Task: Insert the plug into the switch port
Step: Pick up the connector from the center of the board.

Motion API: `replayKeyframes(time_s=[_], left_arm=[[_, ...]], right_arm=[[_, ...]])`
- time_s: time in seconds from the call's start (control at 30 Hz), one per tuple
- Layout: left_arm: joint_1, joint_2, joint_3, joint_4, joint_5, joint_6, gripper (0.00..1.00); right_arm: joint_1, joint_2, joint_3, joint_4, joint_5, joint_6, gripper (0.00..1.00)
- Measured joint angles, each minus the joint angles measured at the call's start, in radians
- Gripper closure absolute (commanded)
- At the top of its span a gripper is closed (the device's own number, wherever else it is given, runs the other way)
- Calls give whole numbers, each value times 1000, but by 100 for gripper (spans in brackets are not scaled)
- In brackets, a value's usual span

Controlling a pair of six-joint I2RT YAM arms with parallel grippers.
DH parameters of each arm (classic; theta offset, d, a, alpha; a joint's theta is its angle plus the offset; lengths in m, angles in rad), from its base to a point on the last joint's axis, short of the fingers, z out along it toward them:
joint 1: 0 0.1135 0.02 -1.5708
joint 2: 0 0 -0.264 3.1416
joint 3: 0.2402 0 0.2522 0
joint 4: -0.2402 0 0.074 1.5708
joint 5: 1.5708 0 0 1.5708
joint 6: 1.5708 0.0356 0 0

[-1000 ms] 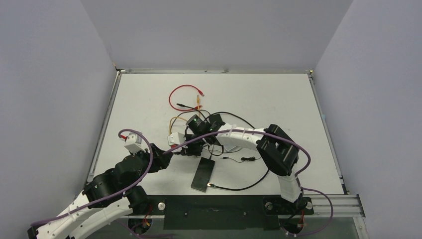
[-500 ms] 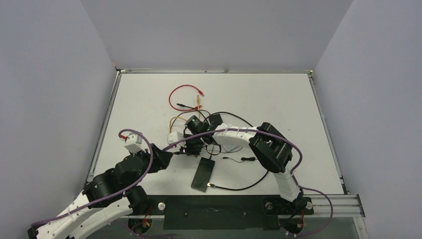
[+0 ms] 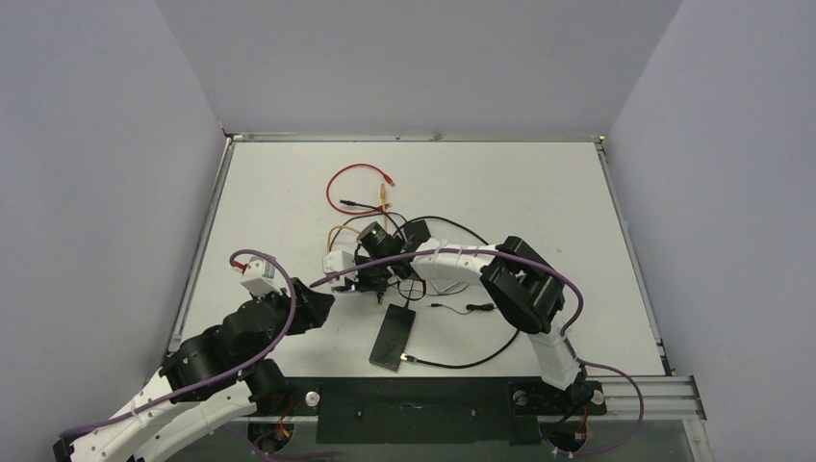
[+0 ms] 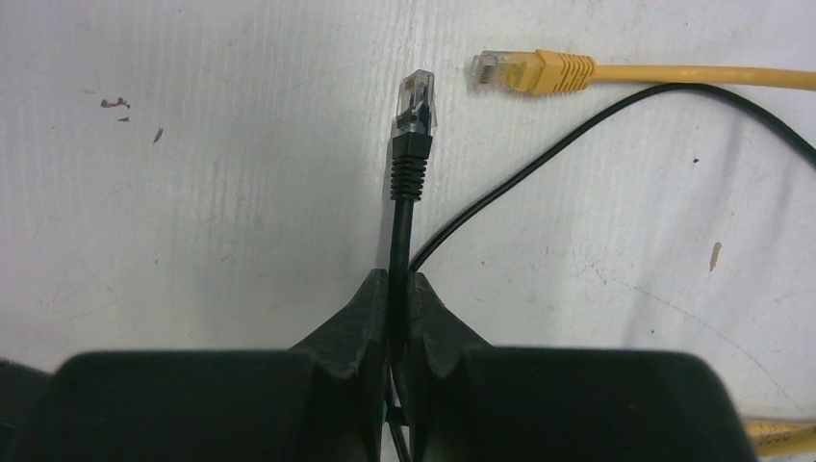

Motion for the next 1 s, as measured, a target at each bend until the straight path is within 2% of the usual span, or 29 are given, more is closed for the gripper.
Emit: replayKeyframes(time_s=[0.2, 0.4, 0.63, 0.77, 1.0], left_arm=[[0, -18, 0, 0, 2, -1, 38], [0, -76, 17, -14, 6, -14, 39], [0, -236, 30, -18, -30, -31, 39], [0, -249, 40, -17, -42, -31, 39], [0, -198, 40, -11, -32, -32, 39]], right_arm=[[-8, -79, -65, 39, 15, 15, 100], [-48, -277, -101, 68, 13, 49, 100], [-92, -505, -131, 113, 24, 96, 100], [-93, -592, -140, 112, 66, 112, 100], [-92, -693, -49, -21, 211, 93, 100]])
